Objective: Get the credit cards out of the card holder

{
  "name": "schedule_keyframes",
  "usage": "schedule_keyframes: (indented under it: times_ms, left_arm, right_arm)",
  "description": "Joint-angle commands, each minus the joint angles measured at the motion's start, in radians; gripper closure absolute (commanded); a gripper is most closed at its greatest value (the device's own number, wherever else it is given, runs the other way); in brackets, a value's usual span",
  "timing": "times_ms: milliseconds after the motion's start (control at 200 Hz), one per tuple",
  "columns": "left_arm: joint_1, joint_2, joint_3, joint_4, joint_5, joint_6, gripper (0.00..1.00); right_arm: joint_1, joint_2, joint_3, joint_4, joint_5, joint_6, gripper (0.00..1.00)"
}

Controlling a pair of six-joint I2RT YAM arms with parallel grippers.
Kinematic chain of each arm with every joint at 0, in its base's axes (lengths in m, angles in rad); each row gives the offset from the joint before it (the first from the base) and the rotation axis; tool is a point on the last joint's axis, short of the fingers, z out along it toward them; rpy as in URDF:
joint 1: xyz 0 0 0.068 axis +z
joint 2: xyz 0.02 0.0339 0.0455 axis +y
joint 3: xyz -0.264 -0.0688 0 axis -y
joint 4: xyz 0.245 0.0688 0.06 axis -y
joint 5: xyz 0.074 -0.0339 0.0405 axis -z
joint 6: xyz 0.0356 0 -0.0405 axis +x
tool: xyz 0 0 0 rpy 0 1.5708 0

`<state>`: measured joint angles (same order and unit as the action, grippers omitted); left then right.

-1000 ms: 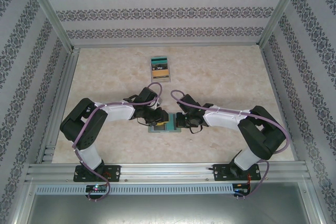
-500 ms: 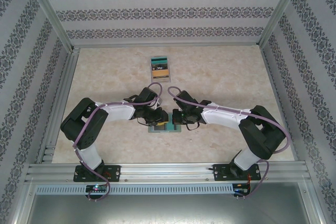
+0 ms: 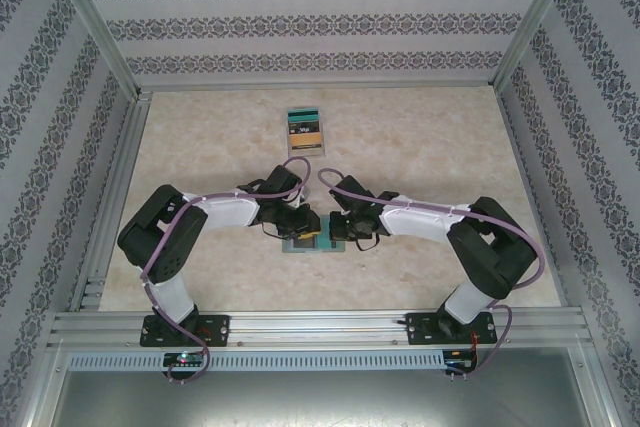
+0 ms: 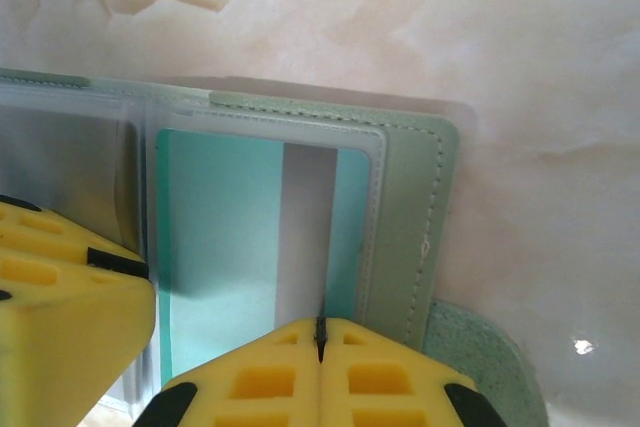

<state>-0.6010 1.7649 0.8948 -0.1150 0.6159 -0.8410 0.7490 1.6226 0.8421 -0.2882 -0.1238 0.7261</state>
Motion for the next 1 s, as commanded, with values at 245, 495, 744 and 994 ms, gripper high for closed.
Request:
schedule_keyframes:
  times_ms: [245,495,744,994]
  left_arm:
    - [-0.006,0.033,0.016,-0.102,-0.067,0.031,0.80]
    - [-0.008,0.040,0.018,-0.098,-0.063,0.031,0.82]
    - [-0.008,0.049,0.013,-0.084,-0.058,0.025,0.84]
    - [-0.008,0.053,0.016,-0.094,-0.062,0.027,0.80]
  right_arm:
    - [-0.003,-0.024,-0.014,-0.025,0.017,-0.024,0.95]
    - [-0.002,0.035,-0.023,0.004,0.001,-0.017,0.96]
    - [0.005,0.057,-0.026,0.022,-0.016,-0.008,0.96]
    - [0.009,0.065,-0.021,0.032,-0.024,-0.007,0.96]
